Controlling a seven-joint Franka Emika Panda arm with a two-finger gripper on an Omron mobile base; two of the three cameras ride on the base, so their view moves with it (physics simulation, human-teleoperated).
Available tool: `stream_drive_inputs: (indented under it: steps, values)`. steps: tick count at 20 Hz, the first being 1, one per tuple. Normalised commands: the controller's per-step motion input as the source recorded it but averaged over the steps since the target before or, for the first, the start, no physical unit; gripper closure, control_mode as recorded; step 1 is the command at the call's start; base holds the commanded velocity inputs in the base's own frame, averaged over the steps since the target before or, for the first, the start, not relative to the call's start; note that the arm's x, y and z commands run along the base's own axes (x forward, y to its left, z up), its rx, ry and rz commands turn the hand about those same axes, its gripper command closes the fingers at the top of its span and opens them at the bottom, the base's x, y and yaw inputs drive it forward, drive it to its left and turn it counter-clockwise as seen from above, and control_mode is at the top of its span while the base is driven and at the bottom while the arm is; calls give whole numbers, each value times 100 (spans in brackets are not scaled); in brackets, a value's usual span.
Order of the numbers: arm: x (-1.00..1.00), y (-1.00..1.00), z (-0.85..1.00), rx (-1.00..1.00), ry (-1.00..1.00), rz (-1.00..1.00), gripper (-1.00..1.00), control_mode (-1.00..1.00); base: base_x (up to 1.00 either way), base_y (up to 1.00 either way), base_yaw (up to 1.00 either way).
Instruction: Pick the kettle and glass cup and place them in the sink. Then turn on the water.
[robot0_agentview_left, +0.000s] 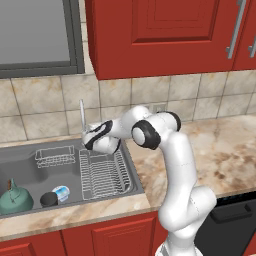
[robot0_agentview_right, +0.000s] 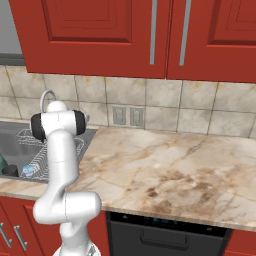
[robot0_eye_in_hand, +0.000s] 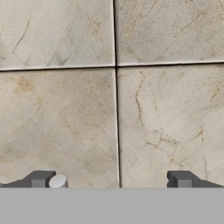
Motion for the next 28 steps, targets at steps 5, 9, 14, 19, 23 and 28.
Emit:
stream_drive_inputs:
  steps: [5, 9, 14, 19, 23, 28]
  values:
    - [0, -61, -2, 6, -4, 0, -100, -100, 0, 0, 0]
    - [0, -62, -8, 5, -4, 0, -100, -100, 0, 0, 0]
    - [0, -63, -9, 5, -6, 0, -100, -100, 0, 0, 0]
    - [0, -58, -10, 5, -8, 0, -100, -100, 0, 0, 0]
    - [5, -58, -12, 6, -11, 0, -100, -100, 0, 0, 0]
    - [5, -52, -14, 4, -10, 0, -100, -100, 0, 0, 0]
